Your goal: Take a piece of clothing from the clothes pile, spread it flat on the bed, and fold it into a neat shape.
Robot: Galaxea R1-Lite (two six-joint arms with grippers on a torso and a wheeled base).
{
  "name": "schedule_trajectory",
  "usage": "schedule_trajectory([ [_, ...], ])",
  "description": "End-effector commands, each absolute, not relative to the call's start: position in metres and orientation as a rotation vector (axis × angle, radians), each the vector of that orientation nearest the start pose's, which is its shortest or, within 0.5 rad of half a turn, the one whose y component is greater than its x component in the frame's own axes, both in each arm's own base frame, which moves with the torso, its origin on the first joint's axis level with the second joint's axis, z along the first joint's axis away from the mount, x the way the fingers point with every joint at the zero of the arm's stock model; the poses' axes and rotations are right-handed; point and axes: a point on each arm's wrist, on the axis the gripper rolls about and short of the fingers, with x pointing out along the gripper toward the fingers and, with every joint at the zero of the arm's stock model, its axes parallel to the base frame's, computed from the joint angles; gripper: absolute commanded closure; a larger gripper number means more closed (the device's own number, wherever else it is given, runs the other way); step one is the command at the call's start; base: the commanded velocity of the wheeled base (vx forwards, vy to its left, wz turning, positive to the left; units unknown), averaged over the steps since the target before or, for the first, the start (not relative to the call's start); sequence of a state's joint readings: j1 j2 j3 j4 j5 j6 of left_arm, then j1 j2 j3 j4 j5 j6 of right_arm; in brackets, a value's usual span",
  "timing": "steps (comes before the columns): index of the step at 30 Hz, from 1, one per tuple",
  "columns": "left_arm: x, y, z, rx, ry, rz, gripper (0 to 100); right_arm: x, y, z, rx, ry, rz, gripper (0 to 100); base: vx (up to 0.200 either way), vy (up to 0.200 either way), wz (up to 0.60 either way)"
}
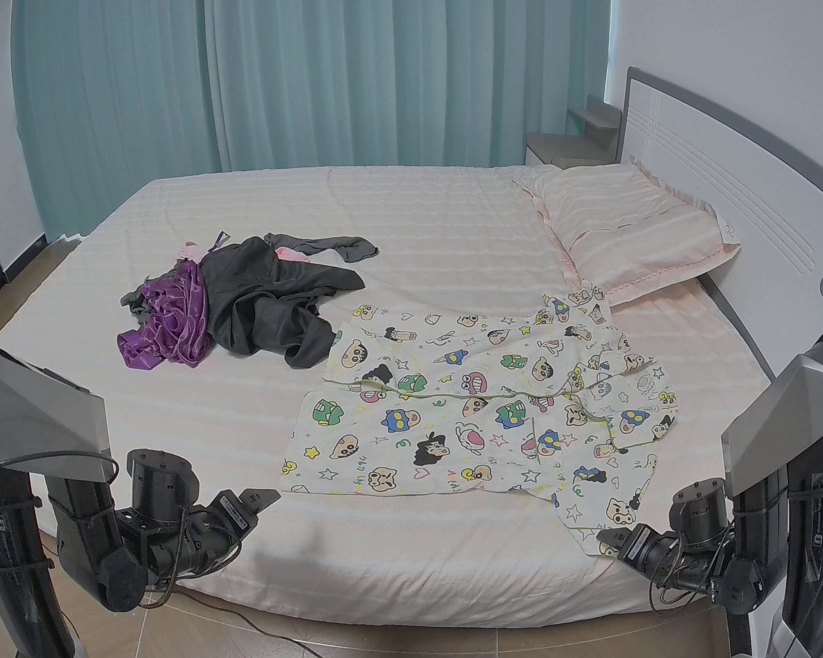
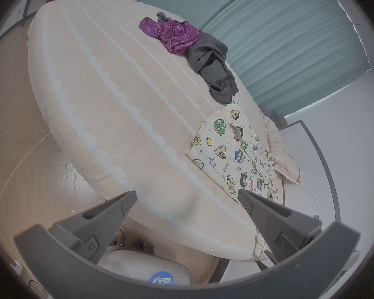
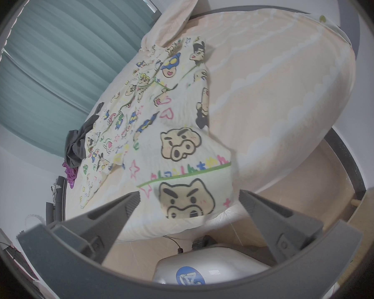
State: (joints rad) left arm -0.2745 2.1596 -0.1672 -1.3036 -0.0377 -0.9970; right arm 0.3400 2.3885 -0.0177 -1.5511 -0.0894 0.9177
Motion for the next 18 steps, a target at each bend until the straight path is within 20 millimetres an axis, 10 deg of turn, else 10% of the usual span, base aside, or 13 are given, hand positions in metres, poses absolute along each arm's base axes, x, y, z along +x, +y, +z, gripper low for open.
schedule_trajectory([
  [1,0.234,-0.067,-0.007,-0.868,0.775,0.069,0,0.201,0.068,-0.046,0.7,0.845,-0.164,100,0.0,0.0,0.0],
  [18,0.234,-0.067,-0.008,-0.866,0.78,0.069,0,0.209,0.052,-0.004,0.775,0.665,-0.155,100,0.0,0.0,0.0],
])
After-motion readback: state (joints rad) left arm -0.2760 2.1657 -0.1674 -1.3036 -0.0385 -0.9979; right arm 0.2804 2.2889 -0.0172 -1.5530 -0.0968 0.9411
